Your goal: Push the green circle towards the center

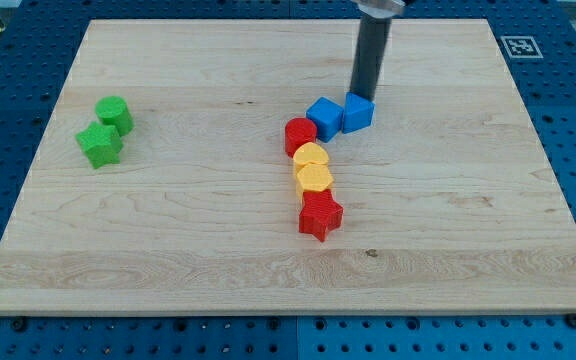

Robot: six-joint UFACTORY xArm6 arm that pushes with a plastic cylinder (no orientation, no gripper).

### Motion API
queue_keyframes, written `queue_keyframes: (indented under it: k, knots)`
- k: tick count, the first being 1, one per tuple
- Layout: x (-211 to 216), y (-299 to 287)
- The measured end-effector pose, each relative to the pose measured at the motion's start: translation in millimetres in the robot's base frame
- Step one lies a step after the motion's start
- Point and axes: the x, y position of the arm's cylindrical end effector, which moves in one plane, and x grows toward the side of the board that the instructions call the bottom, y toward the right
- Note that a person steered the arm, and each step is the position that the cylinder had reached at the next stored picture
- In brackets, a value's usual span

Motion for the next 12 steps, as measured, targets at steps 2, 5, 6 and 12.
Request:
queue_keyframes:
  k: [2, 5, 6, 12]
  knots:
    - [-12.8, -181.3]
    - [-18.1, -310.0]
    - [-17.9, -310.0]
    - [38.5, -310.2]
